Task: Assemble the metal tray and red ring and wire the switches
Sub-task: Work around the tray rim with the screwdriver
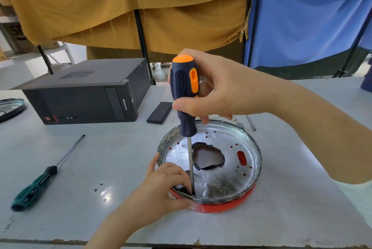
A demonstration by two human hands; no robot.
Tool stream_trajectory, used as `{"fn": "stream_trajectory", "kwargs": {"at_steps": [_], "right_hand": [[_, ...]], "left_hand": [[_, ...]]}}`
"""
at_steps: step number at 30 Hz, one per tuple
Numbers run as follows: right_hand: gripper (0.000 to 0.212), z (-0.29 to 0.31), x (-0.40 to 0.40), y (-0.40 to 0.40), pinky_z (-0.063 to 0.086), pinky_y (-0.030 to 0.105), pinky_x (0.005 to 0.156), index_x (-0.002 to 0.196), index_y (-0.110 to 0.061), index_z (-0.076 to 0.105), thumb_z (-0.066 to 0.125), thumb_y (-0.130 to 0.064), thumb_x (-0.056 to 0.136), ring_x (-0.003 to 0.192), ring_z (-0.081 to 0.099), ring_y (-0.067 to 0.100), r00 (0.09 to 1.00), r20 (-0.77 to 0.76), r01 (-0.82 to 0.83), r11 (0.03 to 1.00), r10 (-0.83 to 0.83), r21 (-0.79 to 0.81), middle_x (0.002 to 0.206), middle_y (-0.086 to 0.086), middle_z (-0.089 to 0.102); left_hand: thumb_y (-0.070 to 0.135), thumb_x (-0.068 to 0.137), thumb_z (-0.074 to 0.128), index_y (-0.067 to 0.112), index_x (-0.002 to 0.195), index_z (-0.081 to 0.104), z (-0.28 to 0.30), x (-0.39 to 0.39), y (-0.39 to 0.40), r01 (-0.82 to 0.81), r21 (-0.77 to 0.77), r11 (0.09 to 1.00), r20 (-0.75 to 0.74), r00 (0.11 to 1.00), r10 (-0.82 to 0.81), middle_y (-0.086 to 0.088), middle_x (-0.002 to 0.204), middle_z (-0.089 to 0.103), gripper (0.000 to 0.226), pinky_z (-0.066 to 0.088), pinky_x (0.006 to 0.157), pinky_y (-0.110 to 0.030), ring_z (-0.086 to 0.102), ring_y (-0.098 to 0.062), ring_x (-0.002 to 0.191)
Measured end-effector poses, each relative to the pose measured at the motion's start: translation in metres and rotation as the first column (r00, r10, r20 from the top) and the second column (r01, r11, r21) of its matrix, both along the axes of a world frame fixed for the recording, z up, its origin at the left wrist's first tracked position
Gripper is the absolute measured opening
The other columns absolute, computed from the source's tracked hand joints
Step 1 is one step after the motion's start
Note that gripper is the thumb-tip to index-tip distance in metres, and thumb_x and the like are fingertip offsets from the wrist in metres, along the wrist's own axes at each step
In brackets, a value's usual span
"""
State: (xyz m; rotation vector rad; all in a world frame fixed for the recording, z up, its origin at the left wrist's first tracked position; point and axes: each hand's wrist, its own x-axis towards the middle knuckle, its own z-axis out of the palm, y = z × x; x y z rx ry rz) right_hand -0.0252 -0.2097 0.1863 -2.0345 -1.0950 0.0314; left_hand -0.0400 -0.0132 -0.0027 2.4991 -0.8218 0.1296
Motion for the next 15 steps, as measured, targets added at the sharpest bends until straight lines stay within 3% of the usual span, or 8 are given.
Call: {"fn": "stream_trajectory", "kwargs": {"at_steps": [9,12,15], "right_hand": [[0.036,-0.001,0.004,-0.006,0.047,0.019,0.043,0.119,-0.014,0.040,0.060,-0.012,0.089,0.065,0.068,0.019,0.999,-0.018,0.027,0.999,-0.027,0.019,0.093,0.008,0.058],[0.031,-0.003,0.007,-0.006,0.047,0.021,0.042,0.113,-0.018,0.041,0.061,-0.016,0.089,0.063,0.067,0.016,0.998,0.001,0.058,0.998,-0.058,0.028,0.089,0.006,0.057],[0.029,-0.005,0.010,-0.006,0.045,0.014,0.043,0.105,-0.018,0.040,0.065,-0.018,0.089,0.062,0.066,0.017,0.997,0.002,0.071,0.996,-0.071,0.060,0.083,0.004,0.058]], "left_hand": [[0.044,0.074,0.076,0.034,0.084,0.067,-0.002,0.009,-0.003,0.027,-0.045,0.999,0.029,0.999,-0.026,0.034,0.085,0.049,0.016,-0.009,0.118,-0.032,0.046,0.012,0.101],[0.045,0.074,0.076,0.035,0.084,0.068,-0.003,0.013,-0.005,0.029,-0.060,0.998,0.048,0.999,-0.026,0.033,0.085,0.051,0.017,-0.010,0.118,-0.032,0.047,0.010,0.101],[0.044,0.074,0.076,0.034,0.085,0.069,-0.005,0.017,-0.008,0.022,-0.067,0.997,0.068,0.998,-0.017,0.028,0.087,0.053,0.017,-0.008,0.119,-0.037,0.048,0.008,0.102]]}}
